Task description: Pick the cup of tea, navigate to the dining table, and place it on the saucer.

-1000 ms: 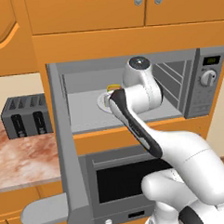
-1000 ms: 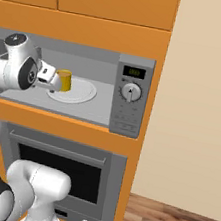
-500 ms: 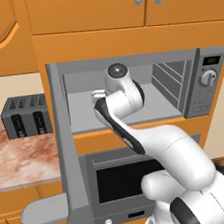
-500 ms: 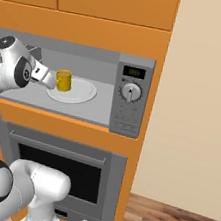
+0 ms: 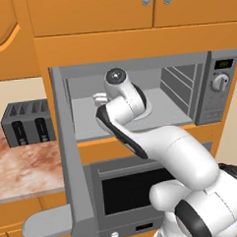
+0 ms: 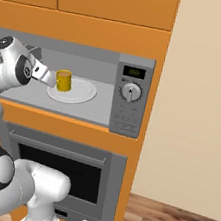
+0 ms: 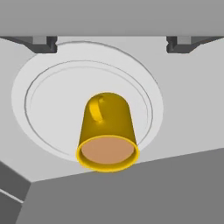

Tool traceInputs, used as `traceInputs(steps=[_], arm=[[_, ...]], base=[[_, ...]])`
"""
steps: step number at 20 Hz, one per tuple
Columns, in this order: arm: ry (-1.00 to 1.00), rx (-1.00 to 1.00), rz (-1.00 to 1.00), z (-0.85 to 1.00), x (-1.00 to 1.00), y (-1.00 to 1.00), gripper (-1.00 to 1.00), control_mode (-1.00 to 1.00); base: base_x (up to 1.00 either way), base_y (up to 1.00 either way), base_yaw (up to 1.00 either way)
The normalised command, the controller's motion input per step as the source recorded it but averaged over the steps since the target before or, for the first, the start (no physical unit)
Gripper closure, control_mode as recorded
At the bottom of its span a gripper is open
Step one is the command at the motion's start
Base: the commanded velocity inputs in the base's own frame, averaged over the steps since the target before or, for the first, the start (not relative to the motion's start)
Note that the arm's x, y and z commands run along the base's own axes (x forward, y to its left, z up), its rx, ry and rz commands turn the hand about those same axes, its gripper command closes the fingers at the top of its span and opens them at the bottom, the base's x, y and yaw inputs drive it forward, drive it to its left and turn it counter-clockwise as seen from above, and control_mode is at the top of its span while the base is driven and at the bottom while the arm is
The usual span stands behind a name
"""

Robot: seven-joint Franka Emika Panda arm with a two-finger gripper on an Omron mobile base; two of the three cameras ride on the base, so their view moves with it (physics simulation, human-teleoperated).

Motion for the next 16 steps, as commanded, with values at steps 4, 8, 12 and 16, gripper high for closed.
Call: traceInputs(steps=[4,8,12,16], arm=[[-0.04,0.00,0.01,-0.26,0.09,-0.19,-1.00,-1.00],[-0.01,0.00,0.05,-0.20,0.17,-0.25,-1.00,-1.00],[0.00,0.00,0.09,0.00,0.19,-0.27,-1.00,-1.00],[0.02,0.00,0.22,0.09,0.10,-0.31,-1.00,-1.00]], base=[[0.00,0.00,0.00],[0.00,0.00,0.00],[0.00,0.00,0.00],[0.00,0.00,0.00]])
